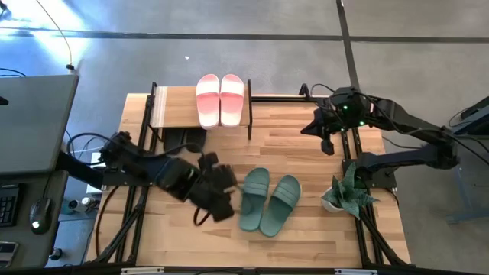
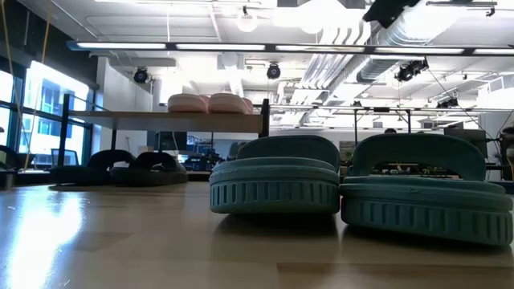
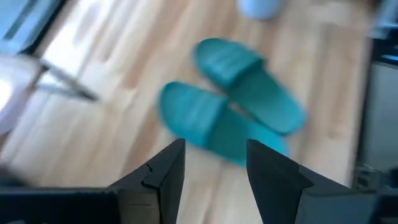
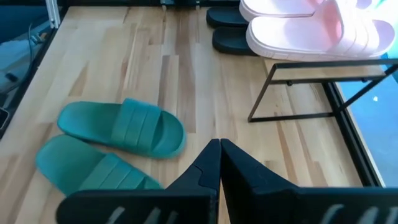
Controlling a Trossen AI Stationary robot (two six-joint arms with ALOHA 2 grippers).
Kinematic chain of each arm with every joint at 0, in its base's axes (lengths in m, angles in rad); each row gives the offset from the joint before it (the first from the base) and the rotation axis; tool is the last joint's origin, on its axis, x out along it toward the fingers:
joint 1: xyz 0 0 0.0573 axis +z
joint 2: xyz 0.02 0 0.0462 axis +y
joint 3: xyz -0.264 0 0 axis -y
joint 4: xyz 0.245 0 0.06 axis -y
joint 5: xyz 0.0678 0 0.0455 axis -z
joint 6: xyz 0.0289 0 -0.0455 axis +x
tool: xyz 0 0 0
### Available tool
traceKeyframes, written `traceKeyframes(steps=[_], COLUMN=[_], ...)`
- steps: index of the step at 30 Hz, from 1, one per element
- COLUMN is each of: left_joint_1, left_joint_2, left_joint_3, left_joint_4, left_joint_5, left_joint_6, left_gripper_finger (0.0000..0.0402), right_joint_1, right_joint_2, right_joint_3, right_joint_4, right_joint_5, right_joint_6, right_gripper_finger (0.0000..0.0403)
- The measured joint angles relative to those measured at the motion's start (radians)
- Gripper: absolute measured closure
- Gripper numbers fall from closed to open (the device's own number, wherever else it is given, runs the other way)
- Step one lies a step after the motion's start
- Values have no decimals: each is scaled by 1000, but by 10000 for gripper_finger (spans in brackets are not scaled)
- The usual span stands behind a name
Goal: Pick and place slides into the shelf
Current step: Put the left green slide under the shelf
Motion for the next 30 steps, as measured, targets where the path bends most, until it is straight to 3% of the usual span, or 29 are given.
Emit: traceKeyframes(steps=[6,11,21,30], left_joint_1=[-58,-47,14,41], left_joint_2=[32,87,311,445], left_joint_3=[-21,-20,-21,-21], left_joint_4=[199,346,245,205], left_joint_5=[28,17,-45,-10], left_joint_6=[103,286,429,485], left_gripper_finger=[247,247,247,247], right_joint_1=[0,0,0,0], right_joint_2=[-57,-84,-93,-93], right_joint_3=[0,0,0,0], right_joint_4=[-39,-41,-67,-78], right_joint_5=[20,23,25,38], right_joint_6=[9,14,36,36], right_gripper_finger=[403,403,403,403])
